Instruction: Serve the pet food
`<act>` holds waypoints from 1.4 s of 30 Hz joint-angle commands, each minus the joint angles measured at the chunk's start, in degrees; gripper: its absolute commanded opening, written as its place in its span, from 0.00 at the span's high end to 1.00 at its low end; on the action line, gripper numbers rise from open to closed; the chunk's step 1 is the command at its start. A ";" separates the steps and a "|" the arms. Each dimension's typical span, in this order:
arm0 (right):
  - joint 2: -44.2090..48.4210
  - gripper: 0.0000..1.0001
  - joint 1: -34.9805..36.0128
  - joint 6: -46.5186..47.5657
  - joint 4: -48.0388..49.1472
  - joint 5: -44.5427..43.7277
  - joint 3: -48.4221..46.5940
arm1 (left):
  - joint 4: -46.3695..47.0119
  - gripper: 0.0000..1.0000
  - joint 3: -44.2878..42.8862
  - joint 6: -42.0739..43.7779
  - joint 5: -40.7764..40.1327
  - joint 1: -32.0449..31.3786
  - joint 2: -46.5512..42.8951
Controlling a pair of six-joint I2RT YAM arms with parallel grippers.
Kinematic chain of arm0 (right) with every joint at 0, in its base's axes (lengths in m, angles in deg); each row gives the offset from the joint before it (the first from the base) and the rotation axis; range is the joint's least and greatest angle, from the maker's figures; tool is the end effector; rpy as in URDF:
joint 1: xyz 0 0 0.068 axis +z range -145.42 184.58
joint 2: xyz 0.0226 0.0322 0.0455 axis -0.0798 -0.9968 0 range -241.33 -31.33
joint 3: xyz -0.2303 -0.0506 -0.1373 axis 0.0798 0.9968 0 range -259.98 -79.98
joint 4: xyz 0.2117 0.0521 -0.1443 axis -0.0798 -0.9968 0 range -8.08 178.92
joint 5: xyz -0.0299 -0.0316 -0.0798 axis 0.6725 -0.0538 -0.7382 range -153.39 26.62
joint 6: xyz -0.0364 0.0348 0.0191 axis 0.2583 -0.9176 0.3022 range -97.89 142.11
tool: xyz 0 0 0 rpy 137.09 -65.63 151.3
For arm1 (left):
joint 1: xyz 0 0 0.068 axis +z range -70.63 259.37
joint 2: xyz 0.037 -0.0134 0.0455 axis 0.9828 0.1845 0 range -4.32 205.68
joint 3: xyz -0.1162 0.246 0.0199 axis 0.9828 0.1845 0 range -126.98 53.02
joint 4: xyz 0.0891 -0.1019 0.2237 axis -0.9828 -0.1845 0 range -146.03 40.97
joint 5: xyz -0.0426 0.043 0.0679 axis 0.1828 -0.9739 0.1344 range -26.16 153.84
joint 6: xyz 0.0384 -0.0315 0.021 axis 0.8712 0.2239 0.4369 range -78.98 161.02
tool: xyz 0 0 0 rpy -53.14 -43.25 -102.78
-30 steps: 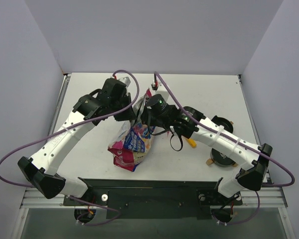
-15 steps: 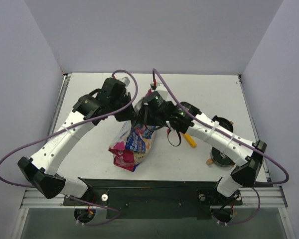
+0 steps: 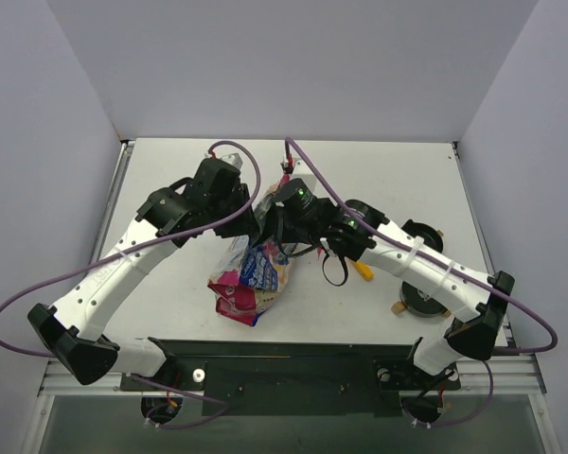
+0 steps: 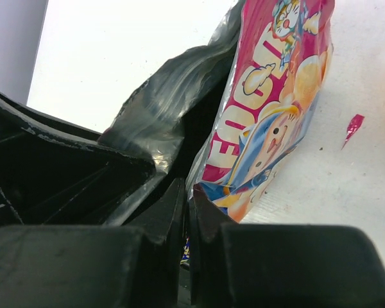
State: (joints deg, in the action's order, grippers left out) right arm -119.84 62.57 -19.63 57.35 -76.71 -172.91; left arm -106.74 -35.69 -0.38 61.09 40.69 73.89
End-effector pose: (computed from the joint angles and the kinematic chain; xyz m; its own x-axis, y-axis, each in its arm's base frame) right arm 0.1921 0.2919 0.4066 -0.6575 0.1704 -0.7340 -0.3736 0.7722 0.5139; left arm 0.2122 -0.1678 0.3952 -0.8258 -0.1852 -0.5327 0.0702 0.9035 -0.4229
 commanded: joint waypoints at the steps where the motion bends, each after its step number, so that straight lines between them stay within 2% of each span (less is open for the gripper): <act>1: 4.57 1.00 1.68 2.98 -0.51 -3.20 0.03 | -5.55 0.49 -0.58 1.94 -9.54 -1.66 -1.93; 4: 4.31 1.00 1.68 3.59 -0.68 -3.55 -0.41 | -7.24 0.42 -2.96 4.22 -10.53 -3.07 0.44; 8: 3.87 1.00 1.77 4.29 -1.21 -4.17 -1.47 | -8.20 0.43 -6.38 5.98 -9.56 -3.69 4.57; 10: 4.05 1.00 1.59 4.56 -1.39 -4.61 -1.38 | -10.22 0.61 -9.36 7.12 -11.23 -3.51 6.24; 11: 4.05 1.00 1.59 4.65 -1.47 -4.69 -1.12 | -11.71 0.78 -10.42 7.57 -13.32 -3.42 6.68; 13: 4.05 1.00 1.50 5.78 -1.47 -4.61 -0.86 | -14.08 0.97 -13.50 8.88 -17.01 -2.81 7.56; 14: 3.96 1.00 1.42 6.31 -1.39 -4.61 -0.85 | -16.18 1.00 -15.95 8.98 -18.42 -2.55 8.00; 16: 3.61 1.00 1.33 7.10 -1.39 -4.35 -1.12 | -20.13 1.00 -20.07 7.67 -24.83 -2.02 8.53; 17: 3.26 1.00 1.33 7.45 -1.13 -4.00 -1.38 | -22.07 1.00 -21.58 5.40 -30.60 -1.41 8.79; 19: 1.43 1.00 1.24 8.07 -0.51 -2.25 -4.00 | -29.87 1.00 -31.12 1.80 -40.36 -0.27 10.46; 23: -0.87 1.00 1.15 8.16 -0.07 -0.13 -8.49 | -29.74 1.00 -39.16 4.13 -40.77 0.79 10.55; 26: -1.32 1.00 0.45 7.72 0.11 1.10 -9.91 | -27.11 1.00 -41.20 7.04 -36.39 1.32 10.73; 29: -0.53 1.00 -1.13 6.93 0.98 2.24 -6.93 | -24.82 1.00 -38.13 8.01 -31.46 1.32 10.47; 32: 0.70 1.00 -1.57 7.19 1.25 2.78 -1.67 | -20.09 1.00 -28.58 8.45 -25.66 1.32 7.49; 37: 5.27 1.00 -2.01 7.72 1.43 1.02 6.51 | -16.82 1.00 -17.13 8.36 -23.45 1.50 3.18; 38: 5.89 1.00 -2.19 7.64 1.43 1.28 6.96 | -16.91 0.98 -16.42 8.36 -23.45 1.50 2.74; 39: 6.15 1.00 -2.10 7.46 1.34 1.37 7.58 | -16.91 0.88 -15.45 8.36 -23.36 1.59 2.21; 40: 6.50 1.00 -2.19 7.46 1.42 1.63 7.67 | -16.99 0.84 -15.27 8.54 -22.84 1.67 2.29; 41: 6.68 1.00 -2.27 7.46 1.43 1.81 7.84 | -17.17 0.74 -15.09 8.80 -22.66 1.76 2.29; 42: 6.86 1.00 -2.19 7.46 1.51 1.90 7.85 | -17.78 0.68 -15.18 8.80 -22.66 1.76 2.29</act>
State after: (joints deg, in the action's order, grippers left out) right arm -115.53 61.09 -12.54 60.04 -73.56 -166.00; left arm -125.01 -51.56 7.68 36.70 42.05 77.67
